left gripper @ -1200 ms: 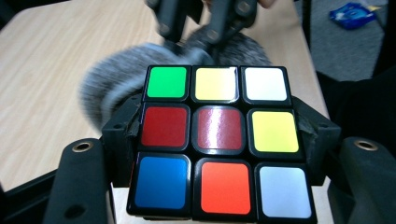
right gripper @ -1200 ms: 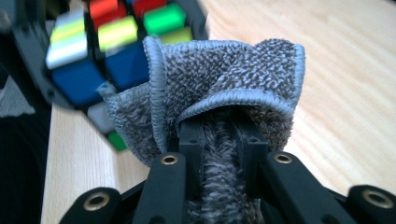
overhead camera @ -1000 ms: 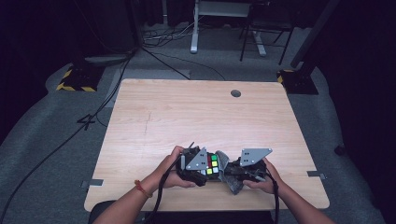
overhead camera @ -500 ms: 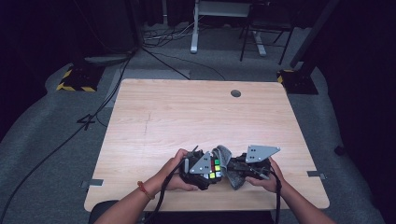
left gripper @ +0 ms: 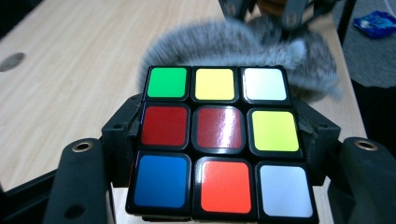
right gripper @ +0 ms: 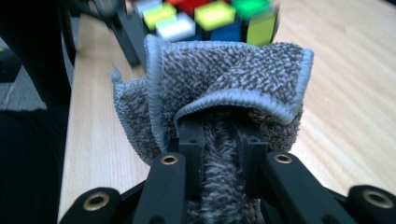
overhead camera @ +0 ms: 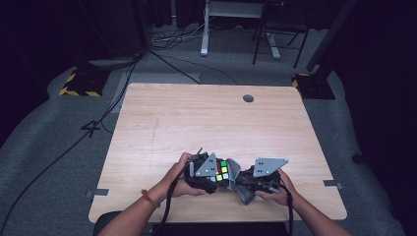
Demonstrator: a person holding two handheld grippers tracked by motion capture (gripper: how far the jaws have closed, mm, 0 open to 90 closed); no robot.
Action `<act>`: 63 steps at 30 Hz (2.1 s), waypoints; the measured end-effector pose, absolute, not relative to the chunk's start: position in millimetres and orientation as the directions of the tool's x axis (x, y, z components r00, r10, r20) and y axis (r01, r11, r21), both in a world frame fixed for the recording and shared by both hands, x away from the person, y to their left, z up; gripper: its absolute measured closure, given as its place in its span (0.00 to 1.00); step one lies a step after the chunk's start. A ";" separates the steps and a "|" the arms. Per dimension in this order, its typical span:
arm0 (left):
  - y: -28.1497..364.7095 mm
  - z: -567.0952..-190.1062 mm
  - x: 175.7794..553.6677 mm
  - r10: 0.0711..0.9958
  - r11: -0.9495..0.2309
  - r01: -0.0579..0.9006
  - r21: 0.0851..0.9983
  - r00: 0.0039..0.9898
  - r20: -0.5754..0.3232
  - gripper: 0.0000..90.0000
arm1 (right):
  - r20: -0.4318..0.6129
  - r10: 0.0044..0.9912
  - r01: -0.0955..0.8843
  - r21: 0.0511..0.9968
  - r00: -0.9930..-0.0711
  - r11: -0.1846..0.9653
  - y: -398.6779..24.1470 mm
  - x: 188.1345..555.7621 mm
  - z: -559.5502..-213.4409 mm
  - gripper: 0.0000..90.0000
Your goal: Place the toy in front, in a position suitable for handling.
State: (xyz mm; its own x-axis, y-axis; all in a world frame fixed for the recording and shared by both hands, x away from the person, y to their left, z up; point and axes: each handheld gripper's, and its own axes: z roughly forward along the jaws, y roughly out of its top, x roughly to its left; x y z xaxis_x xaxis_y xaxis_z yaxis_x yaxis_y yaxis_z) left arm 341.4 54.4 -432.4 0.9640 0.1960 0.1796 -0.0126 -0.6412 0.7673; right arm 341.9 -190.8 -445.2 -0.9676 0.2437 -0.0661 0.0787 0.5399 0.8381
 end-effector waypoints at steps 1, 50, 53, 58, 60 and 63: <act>52.1 -434.3 340.4 0.185 -0.649 -0.019 0.761 0.966 0.181 0.37 | -0.065 0.245 0.075 0.849 -0.967 0.523 -191.9 341.3 -443.0 0.85; 60.6 -448.6 359.7 0.258 -0.679 0.054 0.732 0.951 0.169 0.37 | -0.070 0.342 0.161 0.783 -0.937 0.600 -218.5 369.9 -454.6 0.84; 59.4 -452.0 363.0 0.268 -0.689 0.068 0.721 0.949 0.166 0.37 | -0.072 0.382 0.187 0.779 -0.921 0.599 -229.9 378.4 -454.1 0.84; 52.8 -456.8 368.0 0.275 -0.693 0.082 0.717 0.948 0.158 0.37 | -0.072 0.441 0.235 0.763 -0.895 0.602 -248.5 389.4 -453.5 0.83; 51.4 -460.8 369.2 0.279 -0.706 0.091 0.702 0.947 0.159 0.37 | -0.076 0.459 0.248 0.758 -0.885 0.603 -255.0 392.1 -454.9 0.83; 51.0 -464.2 371.1 0.282 -0.714 0.099 0.693 0.946 0.156 0.37 | -0.076 0.484 0.274 0.743 -0.872 0.610 -265.1 396.3 -460.9 0.81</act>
State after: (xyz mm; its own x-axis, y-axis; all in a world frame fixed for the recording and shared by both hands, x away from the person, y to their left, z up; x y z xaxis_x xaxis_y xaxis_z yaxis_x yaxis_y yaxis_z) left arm 371.1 51.0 -464.2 0.9465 0.2824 0.1563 0.0986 -0.7140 0.6931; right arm 396.3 -265.1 -460.9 -0.8716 0.4843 -0.0760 0.2745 0.6105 0.7429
